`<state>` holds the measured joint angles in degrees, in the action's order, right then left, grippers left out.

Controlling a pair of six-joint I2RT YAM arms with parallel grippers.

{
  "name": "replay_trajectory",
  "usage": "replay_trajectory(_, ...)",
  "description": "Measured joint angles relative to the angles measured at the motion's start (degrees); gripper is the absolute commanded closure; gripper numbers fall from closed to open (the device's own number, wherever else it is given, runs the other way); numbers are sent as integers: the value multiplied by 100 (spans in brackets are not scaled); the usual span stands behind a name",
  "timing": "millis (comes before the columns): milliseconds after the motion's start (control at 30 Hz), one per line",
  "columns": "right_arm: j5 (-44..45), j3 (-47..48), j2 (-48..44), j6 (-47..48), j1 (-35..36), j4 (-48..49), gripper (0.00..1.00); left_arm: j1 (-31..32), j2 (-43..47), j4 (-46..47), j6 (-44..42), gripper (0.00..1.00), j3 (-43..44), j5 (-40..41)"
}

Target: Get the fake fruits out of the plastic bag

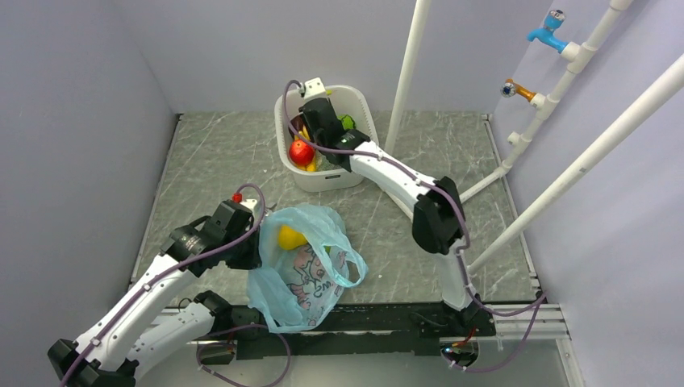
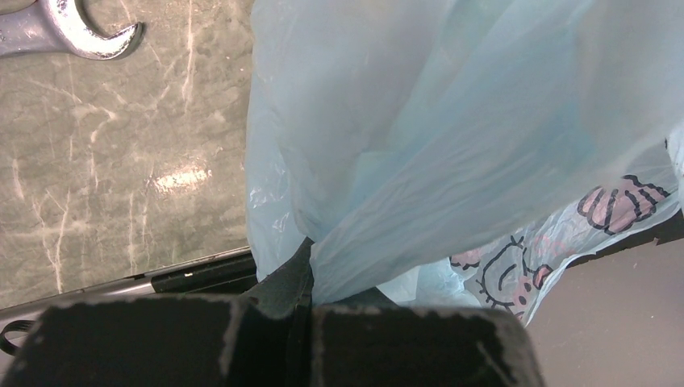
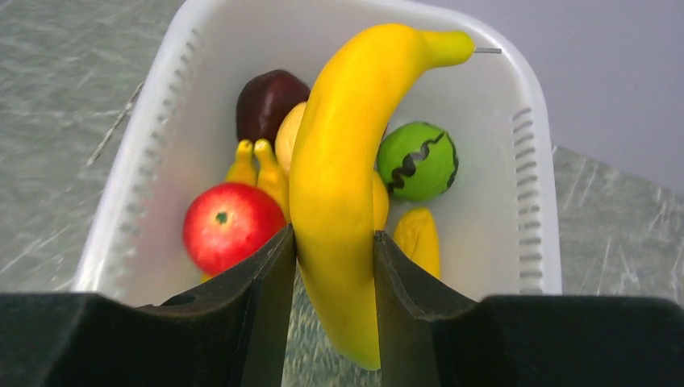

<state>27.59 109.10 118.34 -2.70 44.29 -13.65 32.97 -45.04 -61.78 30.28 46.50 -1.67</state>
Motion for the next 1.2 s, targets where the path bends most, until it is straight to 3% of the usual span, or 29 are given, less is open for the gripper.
replay_trajectory(233, 142, 1943, 1628, 544, -334, -435, 100, 0, -9, 0, 0, 100, 0, 0)
replay_trajectory(467, -291, 2103, 2114, 702, -944, -678, 98, 0, -46, 2, 0, 100, 0, 0)
replay_trajectory(600, -671, 2103, 2194, 592, -1246, -691, 86, 0, -57, 2, 0, 100, 0, 0)
replay_trajectory(700, -844, 2138, 2247, 503, -1320, -737, 51, 0, -57, 2, 0, 100, 0, 0)
replay_trajectory(767, -920, 2149, 2260, 435, -1300, -804, 39, 0, -55, 2, 0, 100, -2, 0)
replay_trajectory(1033, -1163, 2103, 2103, 352, -1119, -1290, 30, 0, 0, 2, 2, 100, -2, 2)
replay_trajectory(1200, -940, 994, 774, 350, -713, -1432, 28, 0, 57, 2, 42, 100, -2, 4)
